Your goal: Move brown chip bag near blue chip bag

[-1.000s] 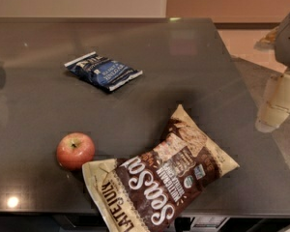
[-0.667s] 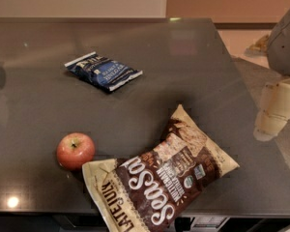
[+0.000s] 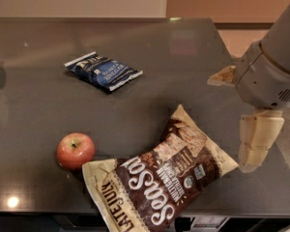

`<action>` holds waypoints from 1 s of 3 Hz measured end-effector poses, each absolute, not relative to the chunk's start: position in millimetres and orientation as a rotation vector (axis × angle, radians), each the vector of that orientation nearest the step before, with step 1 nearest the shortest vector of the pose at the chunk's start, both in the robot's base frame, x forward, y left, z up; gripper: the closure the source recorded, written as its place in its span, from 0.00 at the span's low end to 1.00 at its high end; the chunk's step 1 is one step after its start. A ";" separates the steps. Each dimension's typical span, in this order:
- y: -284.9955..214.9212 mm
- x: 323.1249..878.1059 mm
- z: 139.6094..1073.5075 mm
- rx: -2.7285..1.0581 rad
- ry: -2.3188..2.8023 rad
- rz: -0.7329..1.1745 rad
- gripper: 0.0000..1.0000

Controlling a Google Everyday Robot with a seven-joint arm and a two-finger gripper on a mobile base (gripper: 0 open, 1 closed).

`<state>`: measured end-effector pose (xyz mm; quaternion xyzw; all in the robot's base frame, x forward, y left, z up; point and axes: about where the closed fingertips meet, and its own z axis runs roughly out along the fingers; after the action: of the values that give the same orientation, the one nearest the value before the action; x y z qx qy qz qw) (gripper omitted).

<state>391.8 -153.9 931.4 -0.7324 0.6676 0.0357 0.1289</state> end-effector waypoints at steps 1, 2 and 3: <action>-124.8 377.5 913.2 -2.225 1.820 0.208 0.00; -100.8 367.9 896.3 -2.285 1.727 0.274 0.00; -84.8 364.3 885.6 -2.313 1.673 0.309 0.00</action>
Offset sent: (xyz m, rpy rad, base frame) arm -0.0360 0.0788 -0.0598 0.1111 0.1038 0.2910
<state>364.3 -84.8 885.6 -0.7982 0.5773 0.1067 0.1349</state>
